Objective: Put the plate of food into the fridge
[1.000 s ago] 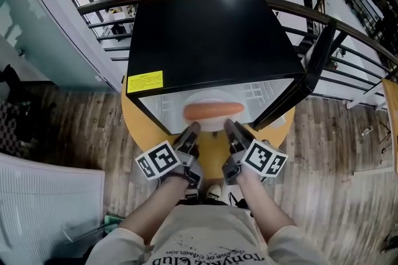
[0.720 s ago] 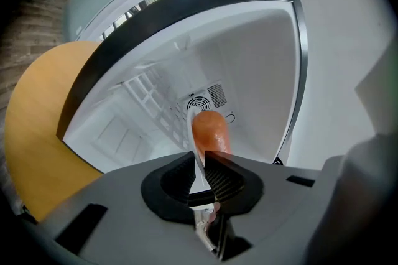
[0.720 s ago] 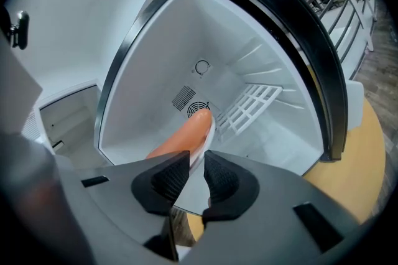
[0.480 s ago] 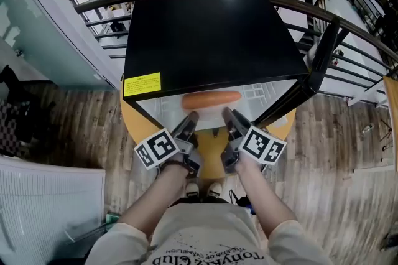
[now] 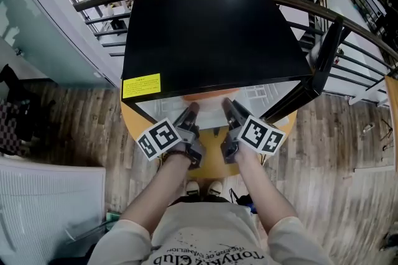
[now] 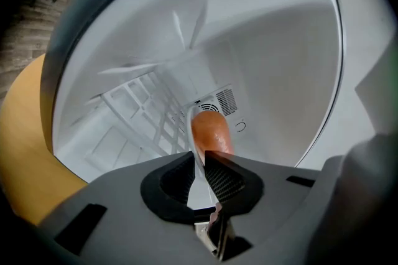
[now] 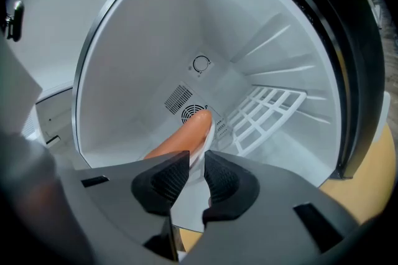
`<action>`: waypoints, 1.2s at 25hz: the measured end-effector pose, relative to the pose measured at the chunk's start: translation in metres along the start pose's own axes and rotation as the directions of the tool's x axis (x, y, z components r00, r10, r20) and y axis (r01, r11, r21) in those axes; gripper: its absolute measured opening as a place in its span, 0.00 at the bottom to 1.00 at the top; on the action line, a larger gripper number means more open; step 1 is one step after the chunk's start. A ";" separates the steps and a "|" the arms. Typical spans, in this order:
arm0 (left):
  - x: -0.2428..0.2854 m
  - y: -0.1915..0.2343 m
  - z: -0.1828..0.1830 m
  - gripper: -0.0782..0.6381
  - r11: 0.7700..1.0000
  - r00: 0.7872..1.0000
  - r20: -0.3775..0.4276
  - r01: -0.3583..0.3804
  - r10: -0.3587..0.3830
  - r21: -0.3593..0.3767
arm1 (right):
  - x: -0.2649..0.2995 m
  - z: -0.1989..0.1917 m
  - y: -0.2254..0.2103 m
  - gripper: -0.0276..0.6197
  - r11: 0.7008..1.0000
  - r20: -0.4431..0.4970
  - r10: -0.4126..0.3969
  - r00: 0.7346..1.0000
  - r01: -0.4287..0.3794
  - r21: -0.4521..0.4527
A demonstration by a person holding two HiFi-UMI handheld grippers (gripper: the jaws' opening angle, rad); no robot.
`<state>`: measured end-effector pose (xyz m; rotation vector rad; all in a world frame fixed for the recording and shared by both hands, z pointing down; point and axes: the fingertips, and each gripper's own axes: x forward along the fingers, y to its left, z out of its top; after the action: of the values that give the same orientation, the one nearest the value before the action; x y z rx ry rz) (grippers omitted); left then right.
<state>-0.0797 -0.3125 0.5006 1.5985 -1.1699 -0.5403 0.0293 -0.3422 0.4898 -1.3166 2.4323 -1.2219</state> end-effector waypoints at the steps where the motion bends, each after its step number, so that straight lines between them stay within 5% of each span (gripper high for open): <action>1: 0.002 0.001 0.001 0.19 1.000 1.000 0.000 -0.003 0.003 -0.001 | 0.001 0.000 -0.001 0.18 1.000 0.000 -0.002 1.000 0.002 0.001; 18: 0.020 0.008 0.007 0.20 0.997 0.999 -0.015 -0.040 0.040 0.059 | 0.020 0.006 -0.012 0.20 0.998 -0.004 -0.023 1.000 0.023 -0.066; 30: 0.018 0.008 0.008 0.21 0.999 0.999 -0.028 -0.033 0.034 0.027 | 0.024 0.007 -0.012 0.20 1.000 0.004 0.006 1.000 -0.007 0.023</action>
<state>-0.0820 -0.3317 0.5086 1.6013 -1.1850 -0.4811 0.0255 -0.3682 0.4994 -1.3029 2.4104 -1.2403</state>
